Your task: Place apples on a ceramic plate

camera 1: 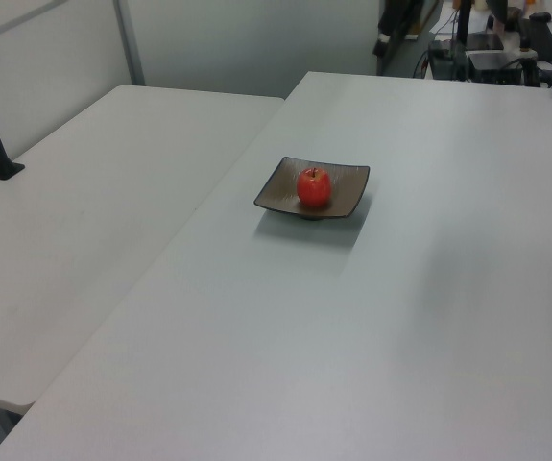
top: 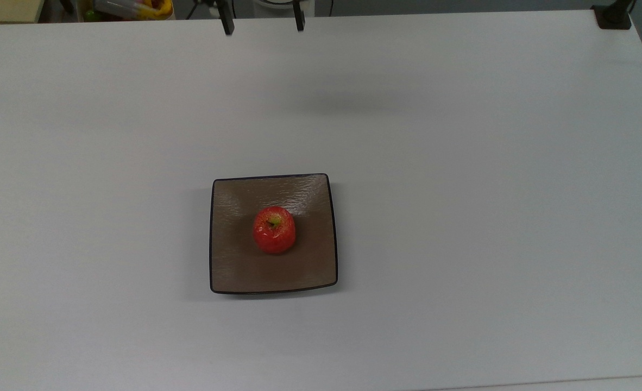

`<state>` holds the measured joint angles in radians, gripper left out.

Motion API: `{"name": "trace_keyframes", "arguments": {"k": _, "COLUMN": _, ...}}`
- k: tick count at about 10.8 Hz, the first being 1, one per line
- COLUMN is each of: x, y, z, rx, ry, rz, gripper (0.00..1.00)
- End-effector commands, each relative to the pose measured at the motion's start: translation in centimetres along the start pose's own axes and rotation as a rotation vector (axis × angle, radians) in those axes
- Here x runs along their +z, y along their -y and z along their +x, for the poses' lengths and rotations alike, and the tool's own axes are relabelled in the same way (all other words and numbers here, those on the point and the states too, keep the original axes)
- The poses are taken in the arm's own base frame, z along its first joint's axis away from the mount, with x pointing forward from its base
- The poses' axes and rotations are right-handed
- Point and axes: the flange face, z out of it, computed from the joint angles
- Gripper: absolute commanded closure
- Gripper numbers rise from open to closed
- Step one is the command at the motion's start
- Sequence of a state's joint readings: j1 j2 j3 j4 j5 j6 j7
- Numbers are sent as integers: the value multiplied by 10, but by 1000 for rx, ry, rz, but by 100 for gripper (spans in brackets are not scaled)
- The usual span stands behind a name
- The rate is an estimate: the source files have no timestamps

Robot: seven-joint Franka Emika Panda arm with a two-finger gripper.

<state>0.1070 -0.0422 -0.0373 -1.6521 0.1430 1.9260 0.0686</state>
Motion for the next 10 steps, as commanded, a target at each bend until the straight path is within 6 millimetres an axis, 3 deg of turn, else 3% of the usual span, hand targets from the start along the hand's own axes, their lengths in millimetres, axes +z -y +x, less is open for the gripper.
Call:
{"name": "trace_keyframes", "arguments": {"k": 1, "x": -23, "y": 9, "z": -38, "rx": 72, "ry": 160, "rz": -41, "gripper": 0}}
{"name": "trace_keyframes", "arguments": {"k": 3, "x": -25, "y": 16, "z": -60, "rx": 45, "ry": 268, "rz": -104, "gripper": 0}}
{"name": "trace_keyframes", "arguments": {"k": 6, "x": -9, "y": 30, "z": -69, "rx": -6, "ry": 298, "rz": -166, "gripper": 0}}
{"name": "trace_keyframes", "arguments": {"k": 10, "x": 23, "y": 24, "z": -46, "rx": -102, "ry": 227, "rz": -179, "gripper": 0}}
